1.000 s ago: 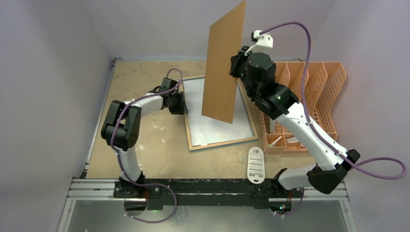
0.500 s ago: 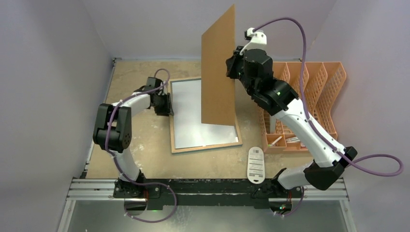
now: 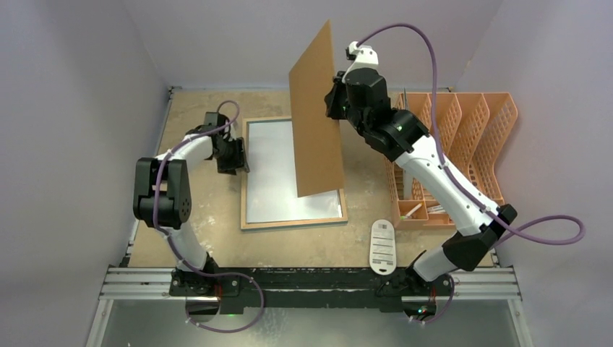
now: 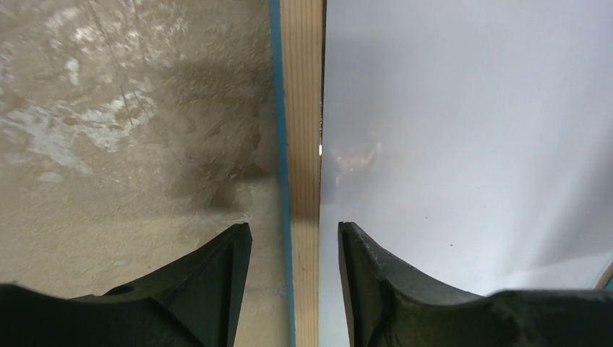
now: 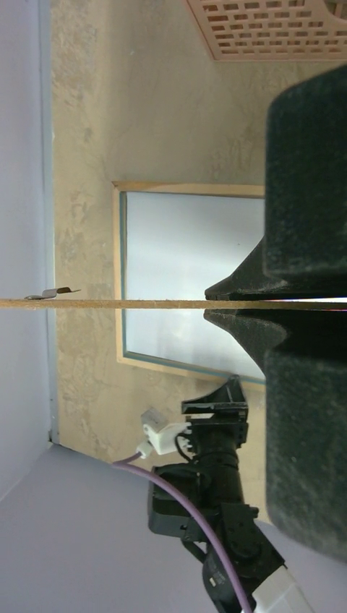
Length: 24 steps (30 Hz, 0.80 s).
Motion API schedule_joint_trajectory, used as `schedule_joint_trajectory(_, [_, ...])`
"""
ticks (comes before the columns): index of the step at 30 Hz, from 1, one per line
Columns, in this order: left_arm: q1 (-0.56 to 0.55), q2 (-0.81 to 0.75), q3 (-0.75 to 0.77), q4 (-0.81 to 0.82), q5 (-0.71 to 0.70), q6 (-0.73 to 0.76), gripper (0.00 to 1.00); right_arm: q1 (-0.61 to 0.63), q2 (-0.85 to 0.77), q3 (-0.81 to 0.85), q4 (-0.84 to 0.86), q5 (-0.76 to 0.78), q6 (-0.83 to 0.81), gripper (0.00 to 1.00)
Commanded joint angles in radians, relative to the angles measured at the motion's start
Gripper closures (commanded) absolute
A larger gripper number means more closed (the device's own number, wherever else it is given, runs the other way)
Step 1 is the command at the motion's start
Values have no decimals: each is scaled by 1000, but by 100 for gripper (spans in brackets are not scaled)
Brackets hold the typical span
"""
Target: Put the photo into the frame
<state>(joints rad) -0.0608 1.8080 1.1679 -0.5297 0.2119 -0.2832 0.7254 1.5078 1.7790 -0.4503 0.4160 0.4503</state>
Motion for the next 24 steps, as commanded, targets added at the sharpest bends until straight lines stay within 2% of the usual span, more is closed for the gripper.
schedule_joint_trajectory(1, [4,-93,115,-59,-26,17,46,0,-5,107,28,-32,29,100])
schedule_joint_trajectory(4, [4,-119,149,-81,-59,1,38,0,40,172,-35,-31,28,100])
schedule_joint_trajectory(7, [4,-128,170,-101,-67,-12,35,0,95,257,-127,-39,24,100])
schedule_joint_trajectory(15, [4,-162,145,-57,-37,-55,34,0,256,543,-444,-49,24,100])
schedule_joint_trajectory(19, [2,-207,126,13,3,-88,33,0,296,600,-519,-9,-6,100])
schedule_joint_trajectory(24, [2,-178,134,-5,-7,-91,33,0,300,609,-562,122,-80,100])
